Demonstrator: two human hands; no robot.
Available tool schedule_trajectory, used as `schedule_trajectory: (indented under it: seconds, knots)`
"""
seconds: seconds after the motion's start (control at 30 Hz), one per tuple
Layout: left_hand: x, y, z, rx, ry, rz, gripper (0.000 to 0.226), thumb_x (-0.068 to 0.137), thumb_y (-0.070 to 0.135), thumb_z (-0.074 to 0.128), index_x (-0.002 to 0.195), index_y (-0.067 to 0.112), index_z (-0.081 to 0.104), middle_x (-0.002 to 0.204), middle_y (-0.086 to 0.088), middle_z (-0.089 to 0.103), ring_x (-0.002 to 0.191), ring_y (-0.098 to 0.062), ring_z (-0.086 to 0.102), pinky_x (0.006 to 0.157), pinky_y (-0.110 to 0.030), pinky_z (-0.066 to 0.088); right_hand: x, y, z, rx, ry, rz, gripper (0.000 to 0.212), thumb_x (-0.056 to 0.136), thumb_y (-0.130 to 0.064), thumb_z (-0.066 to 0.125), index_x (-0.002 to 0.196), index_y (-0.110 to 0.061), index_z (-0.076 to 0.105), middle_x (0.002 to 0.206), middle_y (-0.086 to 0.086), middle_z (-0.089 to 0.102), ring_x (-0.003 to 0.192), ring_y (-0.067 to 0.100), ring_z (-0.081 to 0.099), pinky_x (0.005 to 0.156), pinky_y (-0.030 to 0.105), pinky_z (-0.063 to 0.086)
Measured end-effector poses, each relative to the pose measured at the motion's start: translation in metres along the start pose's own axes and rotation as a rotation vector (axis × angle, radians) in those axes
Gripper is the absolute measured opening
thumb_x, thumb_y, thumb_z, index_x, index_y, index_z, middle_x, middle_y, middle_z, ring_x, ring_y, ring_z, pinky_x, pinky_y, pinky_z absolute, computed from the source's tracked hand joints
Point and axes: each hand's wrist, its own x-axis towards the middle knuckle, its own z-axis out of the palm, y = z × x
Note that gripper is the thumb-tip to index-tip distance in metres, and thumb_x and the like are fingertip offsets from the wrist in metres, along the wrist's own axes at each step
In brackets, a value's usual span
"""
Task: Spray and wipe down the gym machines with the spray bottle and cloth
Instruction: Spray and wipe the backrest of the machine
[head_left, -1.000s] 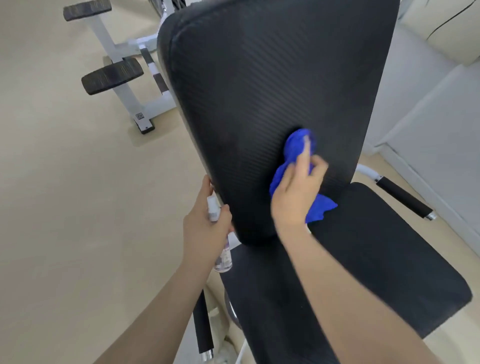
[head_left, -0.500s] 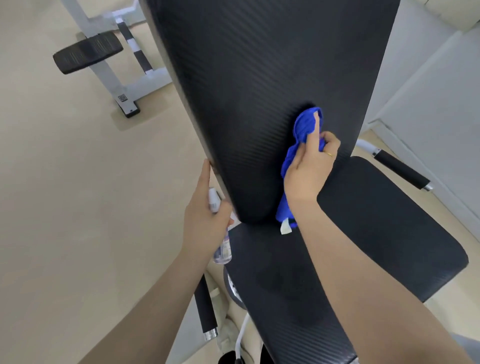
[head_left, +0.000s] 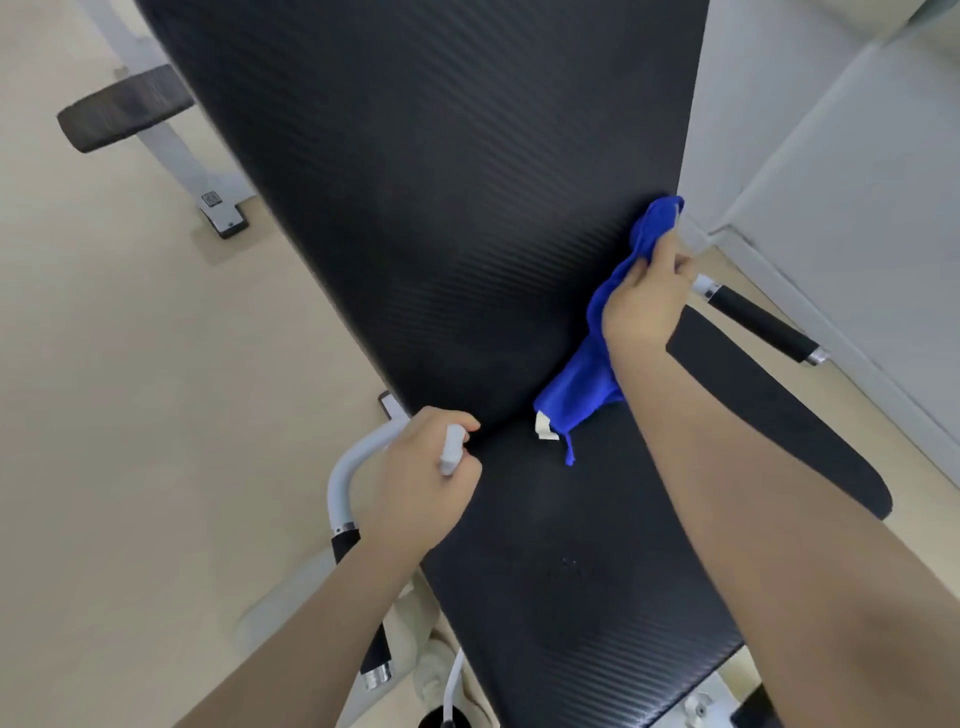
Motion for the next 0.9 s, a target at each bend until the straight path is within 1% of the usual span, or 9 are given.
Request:
schedule_trajectory:
  seconds: [0.1,0.2,0.3,0.4,0.47,0.63,0.7,0.77,0.9]
  knots:
    - [0.005,0.005,0.01,0.01,-0.028,0.059,0.037,0.085,0.011,0.049,0.11,0.036,0.055,0.099,0.023,0.052,0.075,0.0,0.054,0.055,-0.014,0.039,-0.055,0.018,0.021,0.003,-0.069,-0.063,0.045,0.098,-0.011,0.035,0.143,-0.02,0.033,0.114,0.007,0.037,0.083,0.016,0.043,0.077,0.018,0.033]
    - [0.013,0.014,0.021,-0.03,-0.031,0.171,0.047,0.084,0.007,0.052,0.126,0.028,0.054,0.105,0.014,0.055,0.09,-0.007,0.056,0.073,-0.022,0.046,-0.112,0.043,0.028,-0.109,-0.285,-0.255,0.054,0.094,-0.005,0.042,0.145,-0.016,0.029,0.119,0.013,0.042,0.087,0.022,0.049,0.08,0.032,0.046]
    - [0.024,0.022,0.029,-0.03,-0.02,0.207,0.054,0.085,0.004,0.052,0.134,0.027,0.048,0.107,0.009,0.057,0.093,-0.008,0.055,0.079,-0.025,0.046,-0.087,0.059,0.023,-0.138,-0.274,-0.321,0.05,0.093,-0.005,0.039,0.141,-0.017,0.037,0.118,0.017,0.043,0.082,0.027,0.052,0.075,0.041,0.05]
    - [0.034,0.026,0.035,-0.036,0.002,0.233,0.056,0.087,0.003,0.052,0.136,0.029,0.046,0.106,0.009,0.057,0.091,-0.008,0.054,0.079,-0.025,0.045,-0.035,0.061,0.014,-0.093,-0.186,-0.176,0.051,0.095,-0.005,0.037,0.143,-0.022,0.033,0.114,0.008,0.038,0.082,0.022,0.048,0.076,0.033,0.044]
    - [0.038,0.027,0.04,-0.041,0.009,0.237,0.056,0.086,0.003,0.052,0.135,0.029,0.046,0.106,0.009,0.057,0.089,-0.007,0.053,0.078,-0.023,0.044,-0.004,0.062,0.008,-0.056,-0.153,-0.077,0.043,0.098,-0.009,0.033,0.139,-0.018,0.036,0.107,0.003,0.031,0.079,0.018,0.042,0.073,0.029,0.037]
    - [0.037,0.018,0.051,-0.035,0.008,0.232,0.056,0.087,0.002,0.052,0.135,0.029,0.046,0.104,0.014,0.055,0.085,-0.001,0.054,0.07,-0.006,0.039,-0.007,0.076,0.015,-0.049,-0.168,0.141,0.042,0.101,-0.014,0.029,0.143,-0.015,0.028,0.11,0.011,0.038,0.076,0.016,0.039,0.076,0.02,0.029]
    - [0.036,0.017,0.051,-0.039,-0.025,0.225,0.057,0.088,0.003,0.053,0.137,0.03,0.043,0.108,0.015,0.053,0.086,0.002,0.053,0.07,-0.003,0.039,-0.051,0.083,0.021,-0.086,-0.275,0.057,0.044,0.1,-0.012,0.033,0.143,-0.01,0.028,0.112,0.015,0.041,0.08,0.018,0.04,0.076,0.021,0.032]
    - [0.036,0.017,0.05,-0.034,-0.047,0.219,0.057,0.089,0.006,0.053,0.139,0.031,0.04,0.113,0.016,0.052,0.085,0.003,0.052,0.071,-0.003,0.038,-0.09,0.091,0.02,-0.102,-0.45,-0.051,0.05,0.098,-0.008,0.036,0.146,-0.014,0.024,0.11,0.011,0.041,0.079,0.02,0.048,0.077,0.032,0.044]
    - [0.037,0.016,0.051,0.005,-0.058,0.237,0.055,0.092,0.01,0.053,0.141,0.031,0.037,0.115,0.017,0.052,0.075,0.001,0.051,0.072,-0.009,0.035,-0.068,0.114,-0.009,-0.416,-0.6,-0.304,0.064,0.091,-0.005,0.039,0.146,-0.032,0.022,0.115,0.007,0.039,0.09,0.027,0.05,0.072,0.034,0.042]
